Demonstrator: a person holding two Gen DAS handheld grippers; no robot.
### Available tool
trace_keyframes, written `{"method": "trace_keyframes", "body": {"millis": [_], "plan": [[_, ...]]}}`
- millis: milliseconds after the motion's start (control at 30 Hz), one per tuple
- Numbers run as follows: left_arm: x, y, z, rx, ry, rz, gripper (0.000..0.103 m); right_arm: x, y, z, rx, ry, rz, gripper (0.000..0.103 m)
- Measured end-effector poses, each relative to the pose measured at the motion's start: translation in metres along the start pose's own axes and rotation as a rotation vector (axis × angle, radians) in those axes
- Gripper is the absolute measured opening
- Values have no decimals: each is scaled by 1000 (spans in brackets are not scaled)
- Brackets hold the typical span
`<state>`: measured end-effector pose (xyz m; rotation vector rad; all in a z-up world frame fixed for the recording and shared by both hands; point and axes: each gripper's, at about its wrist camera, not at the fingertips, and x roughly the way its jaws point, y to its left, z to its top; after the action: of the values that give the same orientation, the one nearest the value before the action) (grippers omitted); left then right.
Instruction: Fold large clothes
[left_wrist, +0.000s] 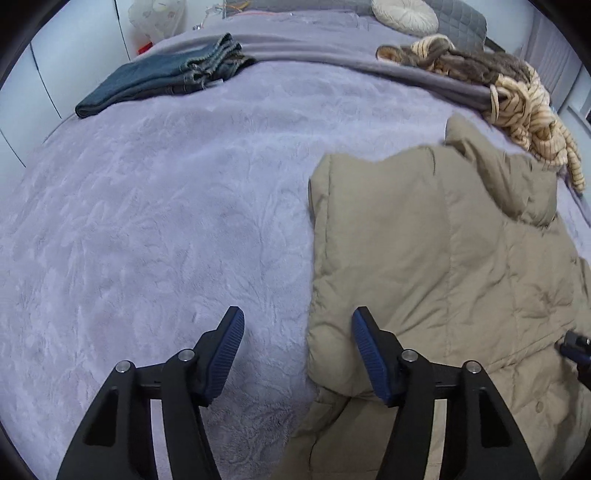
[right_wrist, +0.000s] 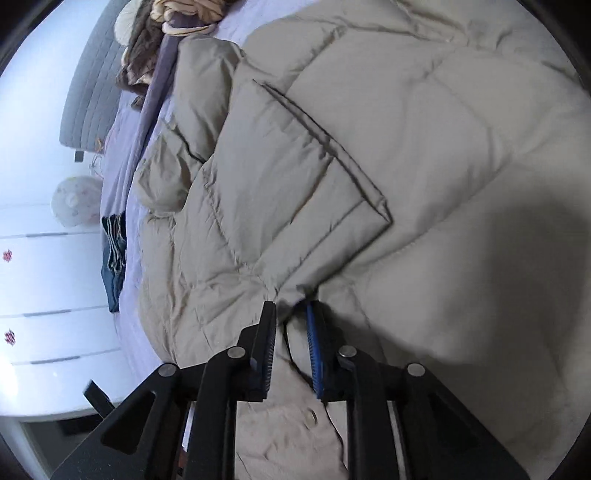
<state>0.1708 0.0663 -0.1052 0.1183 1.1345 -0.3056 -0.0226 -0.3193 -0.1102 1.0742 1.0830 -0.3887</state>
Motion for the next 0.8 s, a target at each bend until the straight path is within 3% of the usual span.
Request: {"method": "trace_keyframes", "body": {"millis": [100, 200, 267, 333, 400, 533, 600, 733, 800], "plan": [[-8, -1, 26, -5, -63, -6, 63, -34, 26, -1, -206, -124, -106, 19], [5, -14, 44, 20, -61, -22, 63, -33, 50, 22, -340, -187, -166, 19], [24, -29, 44, 67, -31, 13, 63, -13, 56, 39, -380, -153, -207, 19], [44, -38, 30, 105, 24, 67, 63, 13, 51, 47, -402, -76, -304, 18], [59, -40, 24, 88, 58, 75, 63, 25, 35, 45, -415, -31, -362, 11], [57, -44, 27, 78, 62, 104, 64, 2, 16, 38, -420, -45, -325, 10], [47, -47, 29, 88, 61, 115, 63, -16, 6, 37, -389, -50, -329, 16], [14, -55, 24, 103, 43, 67, 63, -55, -24, 34, -280, -55, -226, 17], [-2, -65, 17, 120, 40, 47, 64, -68, -36, 31, -242, -58, -204, 23]]}}
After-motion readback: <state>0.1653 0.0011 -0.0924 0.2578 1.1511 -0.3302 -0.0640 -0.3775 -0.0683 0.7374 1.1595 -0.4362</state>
